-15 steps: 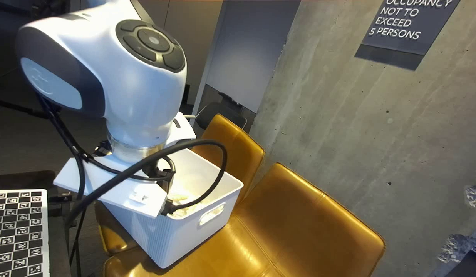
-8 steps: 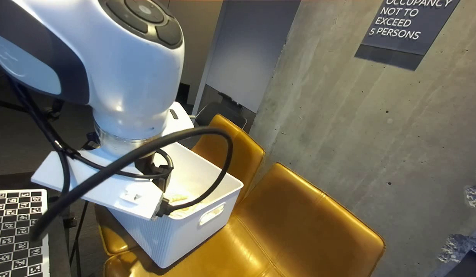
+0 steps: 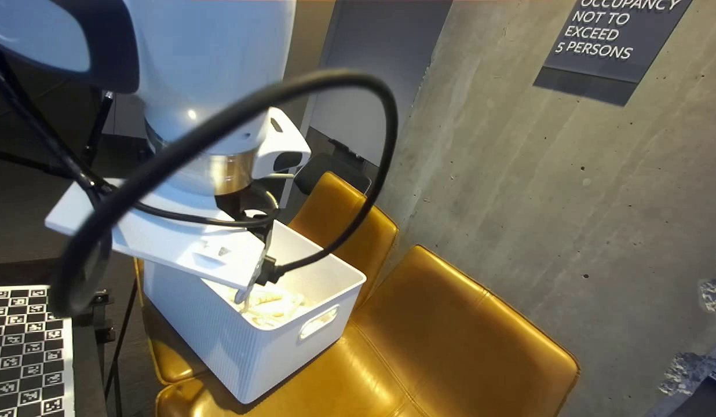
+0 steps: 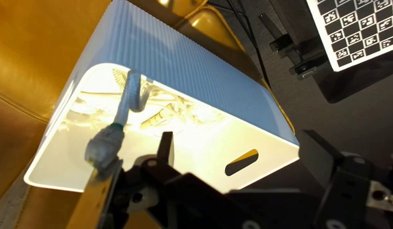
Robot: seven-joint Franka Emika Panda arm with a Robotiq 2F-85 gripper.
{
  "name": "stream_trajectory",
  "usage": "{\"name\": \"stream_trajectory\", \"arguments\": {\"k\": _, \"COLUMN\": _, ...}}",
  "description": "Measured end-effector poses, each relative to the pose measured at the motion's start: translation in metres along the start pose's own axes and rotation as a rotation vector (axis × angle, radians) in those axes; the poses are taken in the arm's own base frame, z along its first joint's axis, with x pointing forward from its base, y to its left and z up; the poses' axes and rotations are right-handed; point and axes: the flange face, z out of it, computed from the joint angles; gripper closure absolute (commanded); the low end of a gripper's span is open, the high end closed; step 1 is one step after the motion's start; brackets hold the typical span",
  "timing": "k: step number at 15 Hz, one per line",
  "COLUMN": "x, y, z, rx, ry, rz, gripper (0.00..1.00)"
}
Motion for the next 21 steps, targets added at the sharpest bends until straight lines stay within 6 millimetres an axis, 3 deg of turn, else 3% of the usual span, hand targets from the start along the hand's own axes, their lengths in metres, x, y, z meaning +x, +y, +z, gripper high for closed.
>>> {"name": "stream_trajectory", "arguments": {"k": 4, "x": 0.015, "y": -0.005, "z": -0.04, "rx": -0.041, "ry": 0.012, "rz": -0.024, "gripper": 0.0}}
{"name": "stream_trajectory", "arguments": {"k": 6, "x": 0.034, "y": -0.002, "z": -0.064, "rx": -0.052, "ry": 0.033, "rz": -0.023, "gripper": 0.0}}
{"name": "stream_trajectory", "arguments": {"k": 9, "x": 0.09, "y": 0.003, "z": -0.094, "rx": -0.067, "ry": 0.071, "rz": -0.045, "gripper": 0.0}}
{"name": "stream_trajectory", "arguments": {"k": 11, "x": 0.138, "y": 0.003, "z": -0.094, "rx": -0.061, "ry": 0.095, "rz": -0.066, "gripper": 0.0}}
{"name": "stream_trajectory", "arguments": {"k": 13, "x": 0.174, "y": 0.006, "z": -0.071, "rx": -0.031, "ry": 0.098, "rz": -0.065, "gripper": 0.0}}
{"name": "stream_trajectory", "arguments": {"k": 15, "x": 0.189, "y": 0.018, "z": -0.024, "rx": 0.005, "ry": 0.065, "rz": -0.029, "gripper": 0.0}}
{"name": "stream_trajectory", "arguments": {"k": 18, "x": 0.174, "y": 0.042, "z": 0.054, "rx": 0.053, "ry": -0.023, "rz": 0.042, "gripper": 0.0}}
{"name": "stream_trajectory", "arguments": {"k": 21, "x": 0.148, "y": 0.061, "z": 0.111, "rx": 0.099, "ry": -0.095, "rz": 0.097, "gripper": 0.0}}
